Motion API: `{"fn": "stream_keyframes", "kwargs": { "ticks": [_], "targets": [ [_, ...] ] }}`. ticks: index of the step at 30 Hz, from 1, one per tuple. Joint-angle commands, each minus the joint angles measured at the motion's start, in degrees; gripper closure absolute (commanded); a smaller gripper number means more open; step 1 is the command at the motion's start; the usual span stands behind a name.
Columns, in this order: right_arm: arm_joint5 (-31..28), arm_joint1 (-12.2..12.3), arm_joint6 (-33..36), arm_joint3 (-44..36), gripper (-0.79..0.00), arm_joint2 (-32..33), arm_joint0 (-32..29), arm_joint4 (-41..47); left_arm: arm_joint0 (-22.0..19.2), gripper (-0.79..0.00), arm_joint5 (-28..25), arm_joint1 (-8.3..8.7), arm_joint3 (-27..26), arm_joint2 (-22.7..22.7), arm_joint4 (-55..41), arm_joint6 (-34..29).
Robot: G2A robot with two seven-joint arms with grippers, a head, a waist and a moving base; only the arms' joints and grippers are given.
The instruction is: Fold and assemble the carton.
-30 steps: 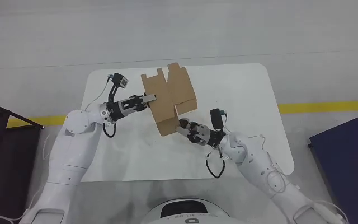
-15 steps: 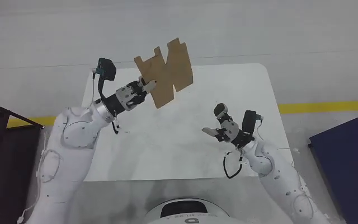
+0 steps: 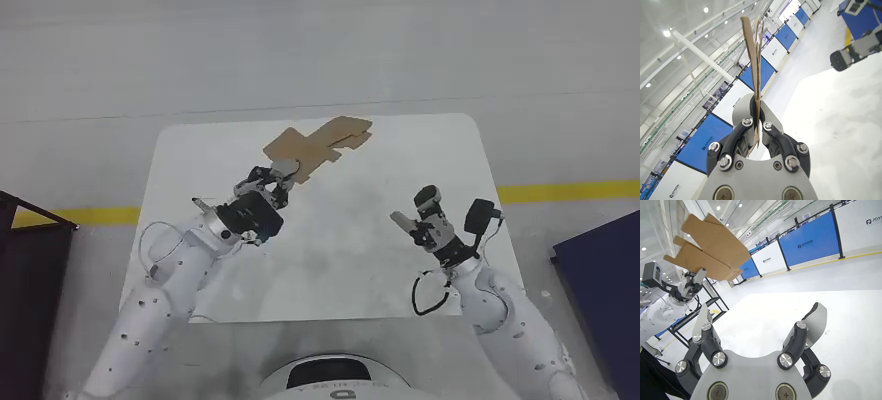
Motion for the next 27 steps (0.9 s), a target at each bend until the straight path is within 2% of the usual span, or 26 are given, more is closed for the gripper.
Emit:
{"fn": "stream_keyframes", "kwargs": {
  "ticks": [1, 11, 15, 22, 24, 27],
  "targets": [
    [0.0, 0.0, 0.0, 0.0, -0.785, 0.0, 0.0, 0.0, 0.0, 0.0, -0.2, 0.01, -0.2, 0.0, -0.5, -0.2],
    [0.0, 0.0, 0.0, 0.0, -0.785, 0.0, 0.0, 0.0, 0.0, 0.0, -0.2, 0.01, -0.2, 0.0, -0.5, -0.2],
    [0.0, 0.0, 0.0, 0.0, -0.785, 0.0, 0.0, 0.0, -2.1, 0.0, -1.3, 1.57, -3.4, -1.6, 21.5, 1.7],
    [0.0, 0.0, 0.0, 0.0, -0.785, 0.0, 0.0, 0.0, -2.6, 0.0, 0.8, 4.88, -13.1, -4.8, 58.8, 12.7],
    [0.0, 0.0, 0.0, 0.0, -0.785, 0.0, 0.0, 0.0, -3.0, 0.0, 1.8, 5.59, -15.3, -5.4, 65.2, 14.9],
    [0.0, 0.0, 0.0, 0.0, -0.785, 0.0, 0.0, 0.0, -5.9, 0.0, 4.0, 8.43, -17.3, -5.7, 65.2, 18.1]
  ]
}}
